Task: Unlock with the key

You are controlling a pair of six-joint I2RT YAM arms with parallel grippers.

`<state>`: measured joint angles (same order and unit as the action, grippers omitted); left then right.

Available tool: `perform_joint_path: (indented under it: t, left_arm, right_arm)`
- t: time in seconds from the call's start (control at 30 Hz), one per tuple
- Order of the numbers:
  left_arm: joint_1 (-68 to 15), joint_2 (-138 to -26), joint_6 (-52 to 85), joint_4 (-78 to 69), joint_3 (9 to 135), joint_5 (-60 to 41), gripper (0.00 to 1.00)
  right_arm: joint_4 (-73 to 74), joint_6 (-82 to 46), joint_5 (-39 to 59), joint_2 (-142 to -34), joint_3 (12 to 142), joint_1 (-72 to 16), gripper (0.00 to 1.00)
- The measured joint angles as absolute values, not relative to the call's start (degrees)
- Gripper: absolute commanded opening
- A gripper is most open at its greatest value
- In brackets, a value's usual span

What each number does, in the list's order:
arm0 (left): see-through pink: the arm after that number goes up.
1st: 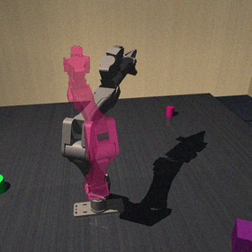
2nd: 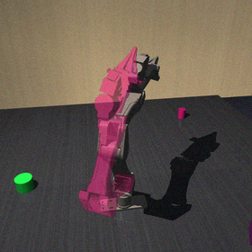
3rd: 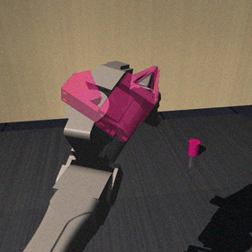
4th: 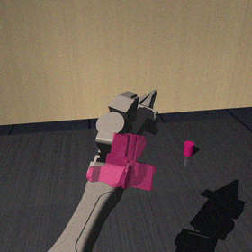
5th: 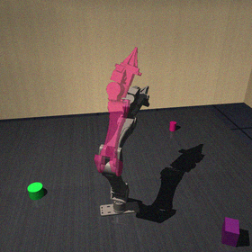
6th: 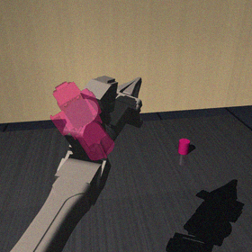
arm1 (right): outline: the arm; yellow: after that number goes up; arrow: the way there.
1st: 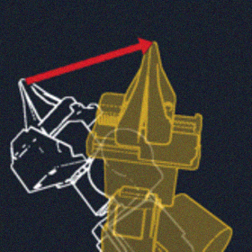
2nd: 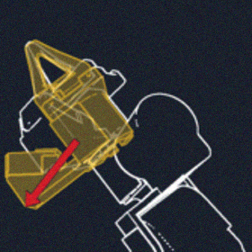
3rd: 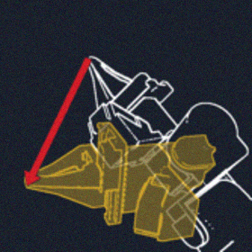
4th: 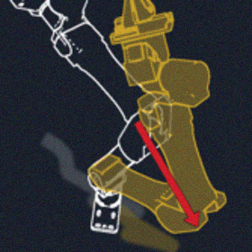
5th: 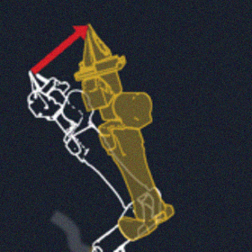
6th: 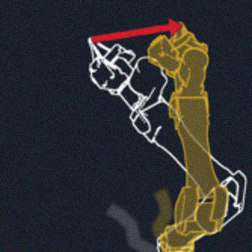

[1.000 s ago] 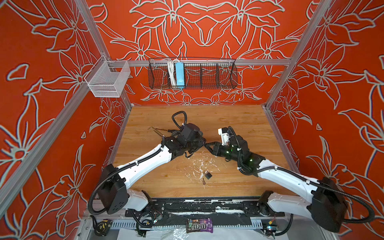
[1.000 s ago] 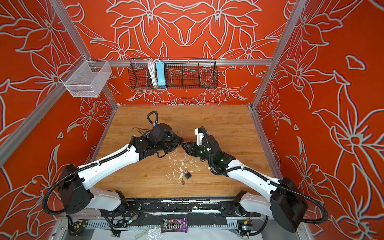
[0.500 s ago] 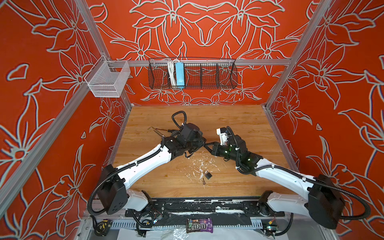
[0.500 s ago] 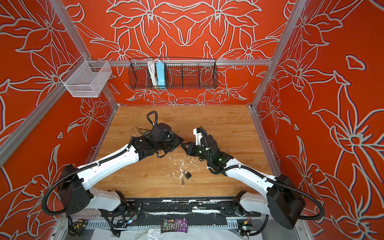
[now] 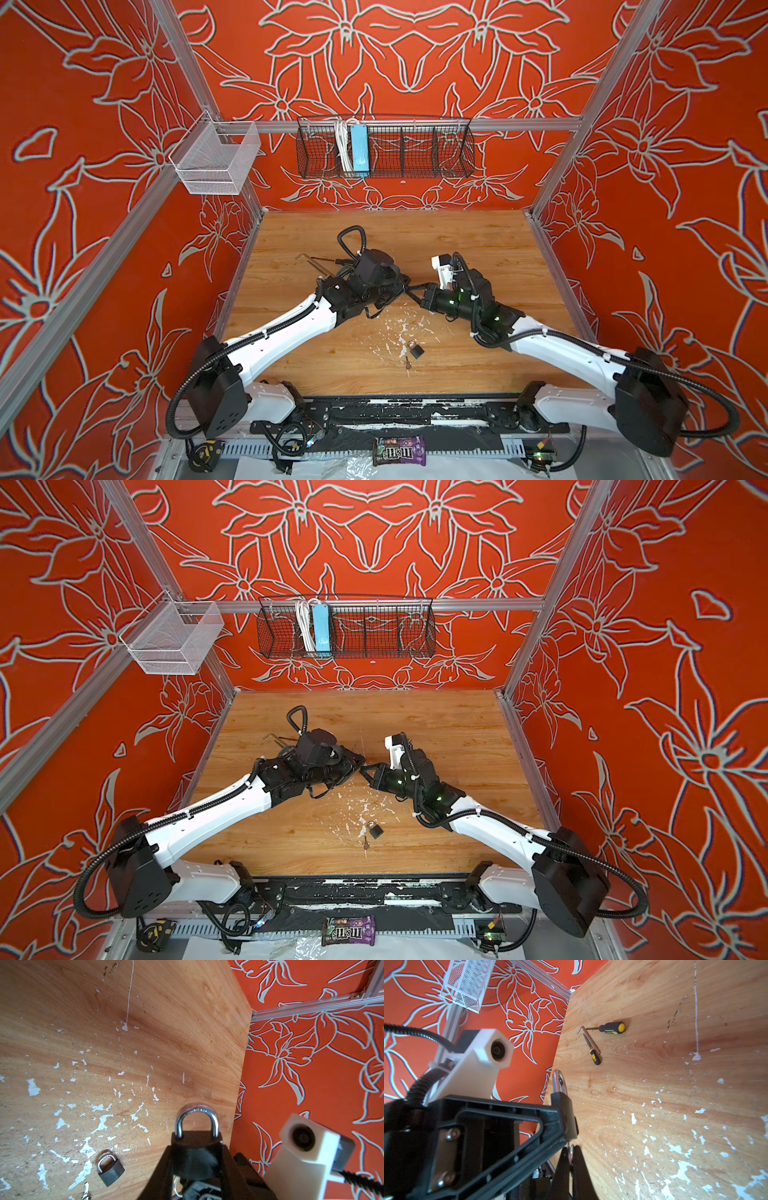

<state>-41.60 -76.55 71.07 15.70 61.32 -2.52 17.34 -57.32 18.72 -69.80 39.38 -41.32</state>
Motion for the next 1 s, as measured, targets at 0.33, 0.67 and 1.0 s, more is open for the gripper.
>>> perform_joint_path:
  t: [0.33, 0.67, 1.0]
  left_arm:
    - [-41.5, -74.61, 72.75, 11.88, 59.48, -0.62, 0.0]
    - [-41.45, -71.57, 74.65, 6.66, 56.64, 2.55, 0.0]
    - [-42.44, -70.63, 73.12, 7.92, 57.84, 2.63, 0.0]
  right_arm:
    - [23.22, -65.43, 22.57, -71.42, 39.38, -40.53, 0.0]
    - [31.46, -69.71, 24.64, -73.58, 39.35, -40.07, 0.0]
    - [27.42, -64.42, 24.36, -70.32, 39.72, -40.14, 0.0]
